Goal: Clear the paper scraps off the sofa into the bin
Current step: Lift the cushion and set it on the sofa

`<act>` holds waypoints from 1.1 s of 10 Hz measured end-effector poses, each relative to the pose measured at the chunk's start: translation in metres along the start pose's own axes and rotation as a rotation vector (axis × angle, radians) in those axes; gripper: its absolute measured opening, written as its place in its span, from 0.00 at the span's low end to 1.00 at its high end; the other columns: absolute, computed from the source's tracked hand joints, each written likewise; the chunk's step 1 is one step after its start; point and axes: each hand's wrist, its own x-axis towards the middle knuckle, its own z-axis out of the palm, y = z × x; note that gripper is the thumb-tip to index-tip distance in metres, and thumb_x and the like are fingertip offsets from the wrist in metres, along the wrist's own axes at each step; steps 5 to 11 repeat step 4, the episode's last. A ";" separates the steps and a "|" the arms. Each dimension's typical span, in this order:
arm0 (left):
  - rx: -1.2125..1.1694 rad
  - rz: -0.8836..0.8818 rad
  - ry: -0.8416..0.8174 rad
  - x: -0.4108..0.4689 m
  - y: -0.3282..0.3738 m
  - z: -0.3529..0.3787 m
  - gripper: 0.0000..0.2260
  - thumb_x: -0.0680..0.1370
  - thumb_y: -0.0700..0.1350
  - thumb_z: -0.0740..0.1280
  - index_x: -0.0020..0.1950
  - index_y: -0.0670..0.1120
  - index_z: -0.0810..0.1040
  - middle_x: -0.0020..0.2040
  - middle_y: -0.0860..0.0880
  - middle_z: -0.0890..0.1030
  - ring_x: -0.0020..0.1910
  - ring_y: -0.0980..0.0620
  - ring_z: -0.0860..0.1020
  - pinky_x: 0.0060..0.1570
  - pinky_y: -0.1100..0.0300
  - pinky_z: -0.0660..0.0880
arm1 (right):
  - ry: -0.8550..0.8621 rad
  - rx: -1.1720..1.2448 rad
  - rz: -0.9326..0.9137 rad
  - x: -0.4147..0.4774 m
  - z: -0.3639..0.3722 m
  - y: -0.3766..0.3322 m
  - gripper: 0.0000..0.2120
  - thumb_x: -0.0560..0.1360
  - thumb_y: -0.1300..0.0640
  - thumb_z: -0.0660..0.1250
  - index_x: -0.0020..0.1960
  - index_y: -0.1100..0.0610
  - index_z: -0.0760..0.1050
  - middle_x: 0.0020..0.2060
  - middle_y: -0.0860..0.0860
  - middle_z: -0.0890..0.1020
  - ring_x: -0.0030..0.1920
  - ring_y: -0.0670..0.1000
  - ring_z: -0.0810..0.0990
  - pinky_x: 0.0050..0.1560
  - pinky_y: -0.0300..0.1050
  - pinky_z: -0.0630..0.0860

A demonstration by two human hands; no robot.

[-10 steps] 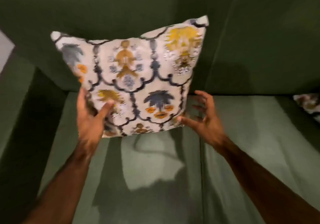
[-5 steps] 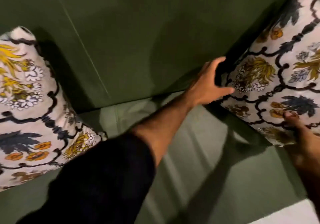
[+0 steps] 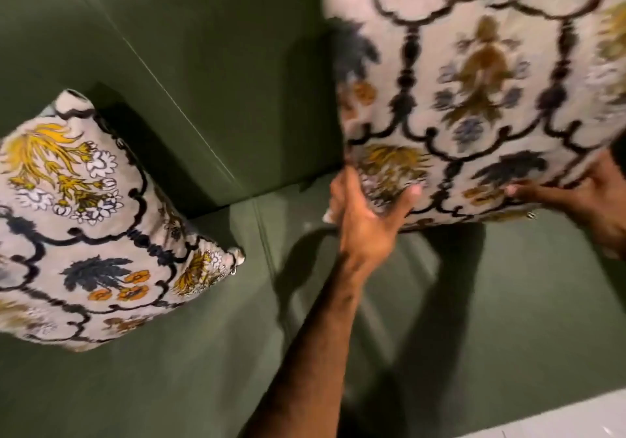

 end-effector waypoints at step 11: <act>0.149 -0.144 0.075 -0.051 -0.017 -0.115 0.49 0.71 0.62 0.74 0.80 0.65 0.42 0.82 0.54 0.50 0.81 0.56 0.48 0.78 0.51 0.54 | 0.070 -0.342 0.016 -0.027 0.083 -0.070 0.62 0.57 0.44 0.85 0.82 0.47 0.54 0.78 0.44 0.67 0.76 0.53 0.66 0.78 0.55 0.61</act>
